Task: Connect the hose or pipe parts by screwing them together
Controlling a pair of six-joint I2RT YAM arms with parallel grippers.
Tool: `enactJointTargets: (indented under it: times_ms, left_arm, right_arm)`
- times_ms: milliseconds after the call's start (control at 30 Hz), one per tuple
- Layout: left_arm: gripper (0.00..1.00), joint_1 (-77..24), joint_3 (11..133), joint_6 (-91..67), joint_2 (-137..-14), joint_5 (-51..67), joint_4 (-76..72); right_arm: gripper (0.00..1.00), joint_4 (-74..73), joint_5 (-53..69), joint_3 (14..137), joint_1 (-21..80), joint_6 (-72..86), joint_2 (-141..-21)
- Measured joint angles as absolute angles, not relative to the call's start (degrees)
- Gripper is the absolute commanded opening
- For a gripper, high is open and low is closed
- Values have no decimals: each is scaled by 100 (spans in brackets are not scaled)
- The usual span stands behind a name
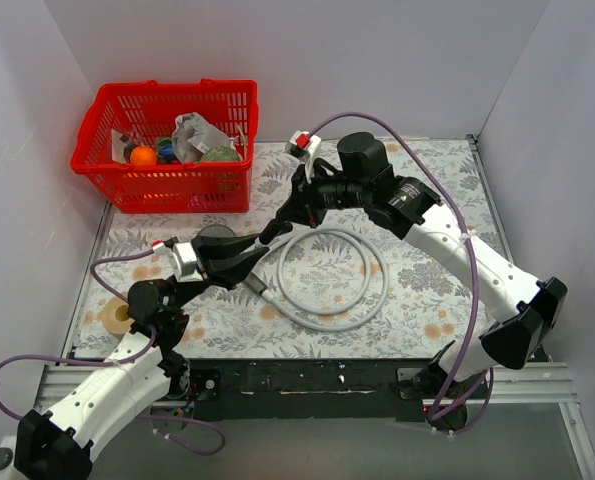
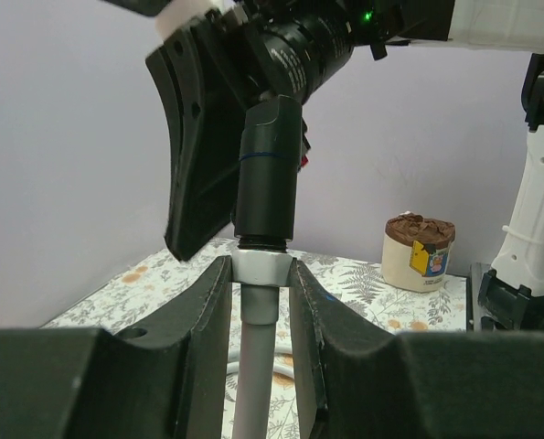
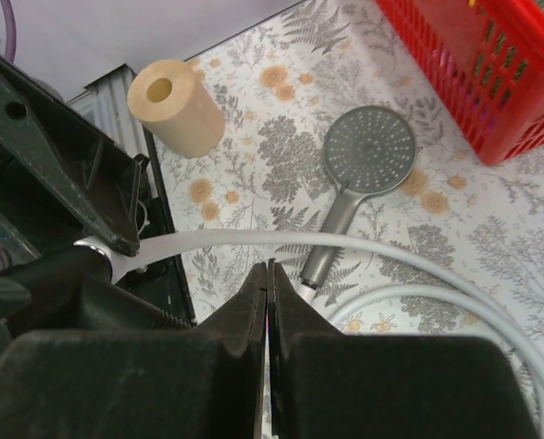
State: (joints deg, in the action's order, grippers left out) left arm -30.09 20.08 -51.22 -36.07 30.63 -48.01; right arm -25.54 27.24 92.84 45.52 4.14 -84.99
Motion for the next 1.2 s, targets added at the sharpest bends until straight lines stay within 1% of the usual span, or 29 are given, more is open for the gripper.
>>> enactJointTargets:
  times_ms: [233,467,900,1200]
  left_arm:
    - [0,-3011,2064,-5098,-3616,3048,-4775]
    - [0,-3011,2064,-5076,-3634,3044,-4764]
    - [0,-3011,2086,-5033,-3634,3000,-4751]
    - [0,-3011,2088,-5022,-3634,2932,-4716]
  right_arm:
    - [1,-2530,2871,8715,4633,473,-8278]
    - [1,-2451,2864,8637,4707,497,-7935]
    - [1,-2338,2856,8372,4897,611,-7841]
    - [1,-2346,2534,8178,5133,781,-7360]
